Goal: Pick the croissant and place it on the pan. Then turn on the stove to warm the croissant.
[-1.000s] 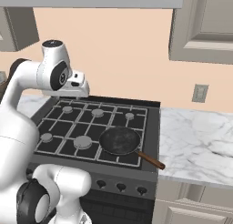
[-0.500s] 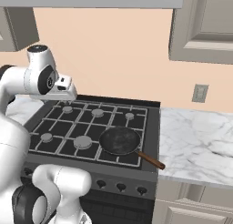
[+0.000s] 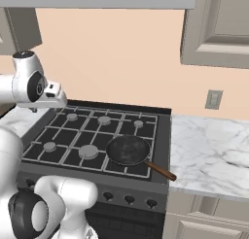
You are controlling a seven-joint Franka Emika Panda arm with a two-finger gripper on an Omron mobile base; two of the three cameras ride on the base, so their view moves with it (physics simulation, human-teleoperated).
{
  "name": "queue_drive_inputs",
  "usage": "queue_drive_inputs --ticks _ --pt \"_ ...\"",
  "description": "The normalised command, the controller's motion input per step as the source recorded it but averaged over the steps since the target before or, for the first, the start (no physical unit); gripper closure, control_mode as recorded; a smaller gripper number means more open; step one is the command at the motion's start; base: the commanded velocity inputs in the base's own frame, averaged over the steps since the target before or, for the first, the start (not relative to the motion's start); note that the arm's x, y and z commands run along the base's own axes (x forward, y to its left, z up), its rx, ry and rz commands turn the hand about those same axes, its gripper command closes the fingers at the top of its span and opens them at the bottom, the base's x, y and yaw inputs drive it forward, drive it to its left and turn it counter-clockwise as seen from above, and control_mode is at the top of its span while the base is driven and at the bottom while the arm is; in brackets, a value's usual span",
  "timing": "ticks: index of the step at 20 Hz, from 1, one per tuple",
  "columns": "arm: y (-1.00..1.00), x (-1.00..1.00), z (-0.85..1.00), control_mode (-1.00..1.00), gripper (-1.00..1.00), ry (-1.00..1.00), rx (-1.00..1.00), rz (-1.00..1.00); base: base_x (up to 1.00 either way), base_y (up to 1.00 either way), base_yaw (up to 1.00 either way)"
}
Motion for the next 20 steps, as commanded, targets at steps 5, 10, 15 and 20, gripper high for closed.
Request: queue_drive_inputs --ticks 5,10,15,20 --pt "0.56 0.00 -0.09 -1.00 -1.00 0.00 0.00 0.02 0.00 0.00 0.00" --pt "0.53 0.00 -0.07 -1.00 -1.00 0.00 0.01 0.00 0.00 0.00 0.00" --pt "0.50 0.00 -0.13 -1.00 -1.00 0.00 0.00 0.00 0.00 0.00 0.00" --pt "0.52 0.00 -0.18 -1.00 -1.00 0.00 0.00 0.01 0.00 0.00 0.00"
